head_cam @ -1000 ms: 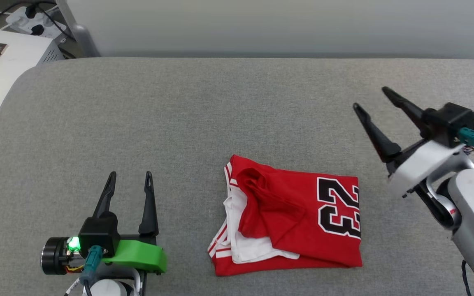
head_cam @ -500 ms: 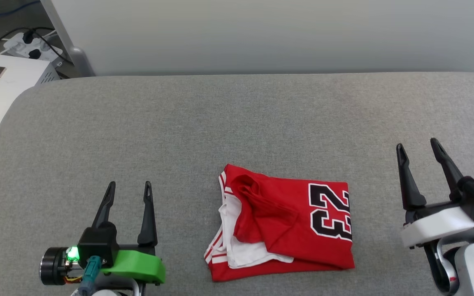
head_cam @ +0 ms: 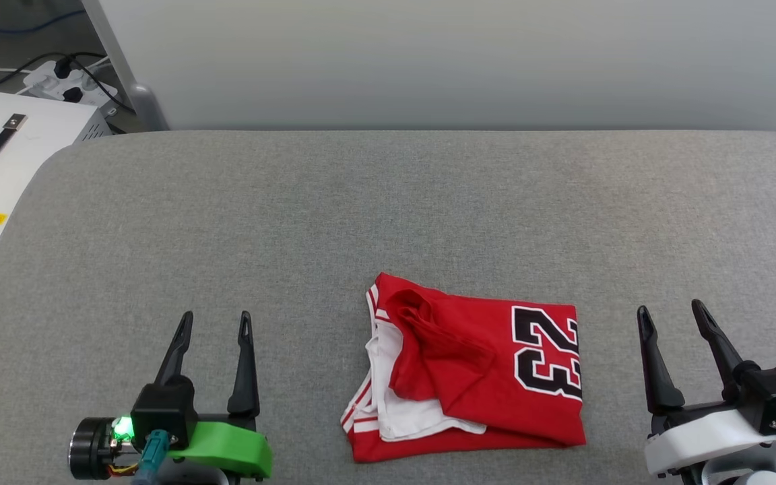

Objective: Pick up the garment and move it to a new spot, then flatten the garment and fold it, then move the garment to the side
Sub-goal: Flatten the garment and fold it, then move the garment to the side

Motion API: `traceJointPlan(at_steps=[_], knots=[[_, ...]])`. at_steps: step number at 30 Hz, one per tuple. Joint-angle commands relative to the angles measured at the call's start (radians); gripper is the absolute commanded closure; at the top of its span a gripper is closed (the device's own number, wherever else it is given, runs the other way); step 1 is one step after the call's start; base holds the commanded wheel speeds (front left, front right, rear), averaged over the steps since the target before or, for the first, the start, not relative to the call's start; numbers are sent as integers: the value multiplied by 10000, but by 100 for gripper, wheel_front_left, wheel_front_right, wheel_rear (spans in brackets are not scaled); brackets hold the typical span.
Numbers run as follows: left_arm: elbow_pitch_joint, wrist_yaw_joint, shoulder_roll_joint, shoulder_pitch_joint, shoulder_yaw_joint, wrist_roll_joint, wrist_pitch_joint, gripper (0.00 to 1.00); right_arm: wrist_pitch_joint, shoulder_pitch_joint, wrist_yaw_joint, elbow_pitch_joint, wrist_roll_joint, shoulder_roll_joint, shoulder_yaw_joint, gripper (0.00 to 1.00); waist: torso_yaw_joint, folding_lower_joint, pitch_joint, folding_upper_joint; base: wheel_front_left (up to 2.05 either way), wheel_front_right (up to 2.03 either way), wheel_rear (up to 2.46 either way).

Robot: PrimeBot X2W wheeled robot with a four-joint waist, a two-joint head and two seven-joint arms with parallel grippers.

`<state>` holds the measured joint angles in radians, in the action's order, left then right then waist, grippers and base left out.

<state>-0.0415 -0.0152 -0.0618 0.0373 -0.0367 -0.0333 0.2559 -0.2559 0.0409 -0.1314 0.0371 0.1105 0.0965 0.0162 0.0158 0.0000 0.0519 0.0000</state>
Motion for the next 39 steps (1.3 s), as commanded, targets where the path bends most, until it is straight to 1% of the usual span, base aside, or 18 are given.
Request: traceJointPlan(at_steps=[1,8,12,15,18,21,24,29,32,34,36,39], knots=[[-34,-58,-11,182,-10,18,59,0,-58,148,7,-64,-94,-30,-33,0,9,0,1,0,0,0,0],[-137,-61,-1,148,-19,7,59,0,-58,129,7,-37,-145,-20,-63,0,40,0,-4,0,0,0,0],[-169,-46,4,109,-1,-3,59,0,-58,-281,7,-134,-207,146,2,0,48,0,7,0,0,0,0],[-179,-46,9,64,4,-14,59,0,-54,-933,7,-187,-114,470,68,0,65,0,38,0,0,0,0],[-196,-61,14,-21,-16,-18,59,0,293,-1749,7,-179,142,1025,13,0,117,0,108,0,0,0,0],[-216,-83,20,-117,-47,-15,59,0,1483,-2582,7,-86,1121,1821,-609,0,179,0,173,0,0,0,0],[-219,-110,24,-212,-75,-11,59,0,3306,-3189,7,135,2440,2735,-1155,0,249,0,272,0,0,0,0],[-201,-125,34,-407,-101,-23,59,0,6201,-3605,7,517,4912,3676,-1735,0,379,0,506,0,0,0,0],[-180,-121,44,-516,-134,-38,59,0,7722,-3578,7,772,6194,3922,-1963,0,457,0,678,0,0,0,0],[-173,-120,51,-581,-169,-50,59,0,8530,-3487,7,938,6947,3944,-2032,0,522,0,802,0,0,0,0],[-173,-120,58,-664,-198,-70,59,0,9064,-3394,7,1091,7471,3928,-2041,0,600,0,949,0,0,0,0],[-156,-112,69,-793,-260,-89,59,0,9541,-3235,7,1270,7875,3928,-2187,0,727,0,1171,0,0,0,0]])
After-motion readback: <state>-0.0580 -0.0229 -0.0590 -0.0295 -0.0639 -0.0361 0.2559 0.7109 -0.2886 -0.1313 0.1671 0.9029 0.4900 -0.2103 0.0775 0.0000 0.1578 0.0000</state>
